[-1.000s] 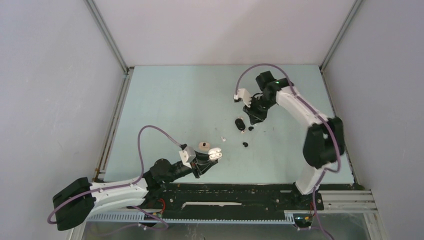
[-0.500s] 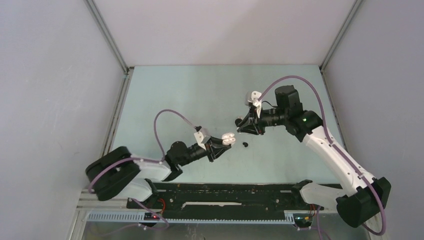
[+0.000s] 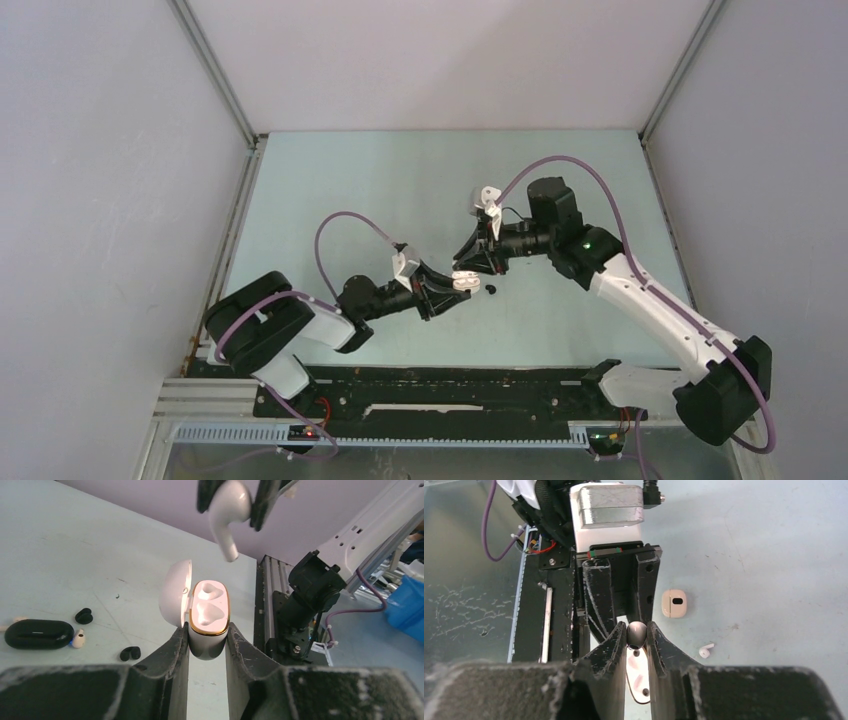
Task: Insert the wireless bluetooth earbuds into the charging case
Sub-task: Insert the left earbud into the left side groove of the charging case.
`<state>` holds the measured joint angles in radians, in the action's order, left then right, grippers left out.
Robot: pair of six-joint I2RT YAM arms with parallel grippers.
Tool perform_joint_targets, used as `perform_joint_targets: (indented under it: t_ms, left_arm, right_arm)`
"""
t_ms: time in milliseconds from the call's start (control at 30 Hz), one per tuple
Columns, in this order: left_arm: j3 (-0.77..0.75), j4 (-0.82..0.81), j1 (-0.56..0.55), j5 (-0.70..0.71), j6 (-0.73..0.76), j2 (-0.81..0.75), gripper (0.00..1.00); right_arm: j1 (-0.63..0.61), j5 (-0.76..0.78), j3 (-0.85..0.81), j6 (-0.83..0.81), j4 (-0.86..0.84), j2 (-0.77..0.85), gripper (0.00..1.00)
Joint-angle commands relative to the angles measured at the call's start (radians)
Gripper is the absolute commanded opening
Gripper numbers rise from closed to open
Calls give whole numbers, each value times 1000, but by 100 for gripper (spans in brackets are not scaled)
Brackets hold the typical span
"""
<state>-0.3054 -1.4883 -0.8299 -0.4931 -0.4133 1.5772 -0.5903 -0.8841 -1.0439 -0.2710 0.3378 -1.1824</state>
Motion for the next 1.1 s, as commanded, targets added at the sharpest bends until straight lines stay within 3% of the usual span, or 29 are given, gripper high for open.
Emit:
perform_joint_targets:
  t_ms: [0, 267, 467, 700, 933, 1067]
  left_arm:
    - [-22, -106, 3, 2, -73, -31, 0]
    - [-24, -104, 2, 85, -144, -87, 0]
    - [-30, -97, 2, 139, -191, -131, 0]
    - [-60, 22, 2, 174, -166, -187, 0]
    - [-99, 129, -1, 191, -94, -232, 0]
    - [-119, 274, -6, 209, 1, -274, 0]
  right_arm:
    - [-9, 65, -7, 93, -88, -19, 0]
    - [-10, 62, -38, 147, -152, -23, 0]
    - [73, 62, -281, 42, 12, -95, 0]
    - [180, 14, -490, -17, 114, -200, 0]
    - [153, -14, -384, 105, 89, -111, 0]
    - [133, -5, -351, 45, 97, -89, 0]
